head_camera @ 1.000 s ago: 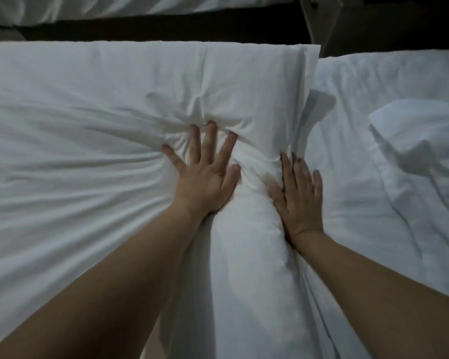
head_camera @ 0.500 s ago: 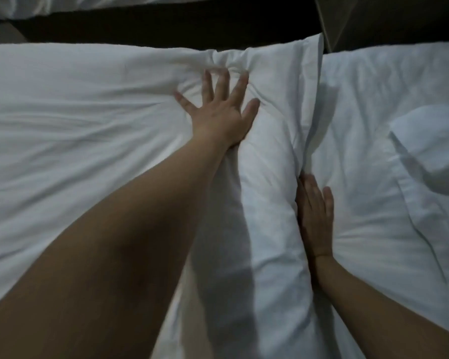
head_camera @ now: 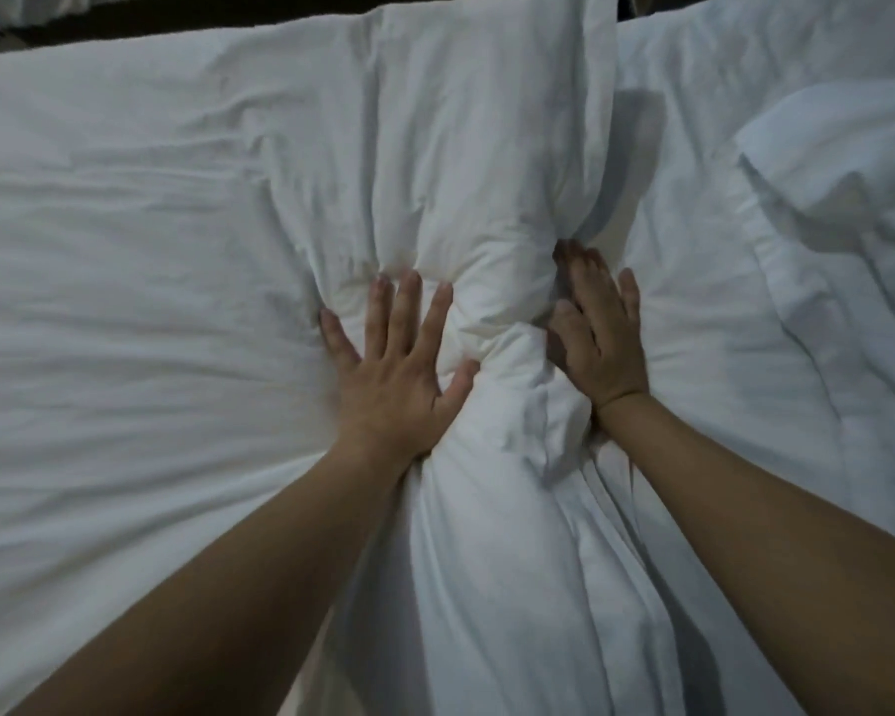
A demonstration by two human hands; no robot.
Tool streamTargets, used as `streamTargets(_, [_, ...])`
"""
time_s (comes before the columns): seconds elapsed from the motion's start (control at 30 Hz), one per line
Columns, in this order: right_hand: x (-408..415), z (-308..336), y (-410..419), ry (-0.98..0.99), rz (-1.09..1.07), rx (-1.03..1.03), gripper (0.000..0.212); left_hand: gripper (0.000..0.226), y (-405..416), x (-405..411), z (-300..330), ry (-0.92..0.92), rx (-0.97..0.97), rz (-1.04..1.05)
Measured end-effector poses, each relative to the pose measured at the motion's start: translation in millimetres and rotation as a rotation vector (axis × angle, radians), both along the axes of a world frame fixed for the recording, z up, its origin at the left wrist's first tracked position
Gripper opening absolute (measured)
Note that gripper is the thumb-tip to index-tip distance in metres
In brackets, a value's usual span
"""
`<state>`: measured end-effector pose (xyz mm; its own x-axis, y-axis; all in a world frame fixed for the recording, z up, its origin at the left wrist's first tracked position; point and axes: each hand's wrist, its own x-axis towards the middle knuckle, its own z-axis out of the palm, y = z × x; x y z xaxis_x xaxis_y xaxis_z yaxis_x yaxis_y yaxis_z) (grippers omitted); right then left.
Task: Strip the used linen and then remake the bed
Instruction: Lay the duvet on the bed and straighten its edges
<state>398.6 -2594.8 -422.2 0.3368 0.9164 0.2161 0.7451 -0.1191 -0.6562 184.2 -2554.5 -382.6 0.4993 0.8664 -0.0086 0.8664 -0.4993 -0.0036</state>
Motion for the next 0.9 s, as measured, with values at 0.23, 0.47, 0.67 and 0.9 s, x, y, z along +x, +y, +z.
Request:
streamTargets(0.23, [-13, 78, 30, 0.697, 0.001, -0.187, 0.076, 0.075, 5, -5, -8, 0.018, -0.004, -0.011])
streamTargets(0.47, [-26, 47, 81, 0.082, -0.139, -0.599, 0.059, 0.091, -67, -18, 37, -0.113, -0.395, -0.045])
streamTargets(0.67, [-26, 40, 84, 0.013, -0.133, -0.607, 0.056, 0.100, -164, -62, 30, -0.045, -0.328, -0.238])
streamTargets(0.9, [-13, 49, 82, 0.136, -0.046, -0.561, 0.067, 0.103, -152, -58, -8, -0.099, -0.128, -0.264])
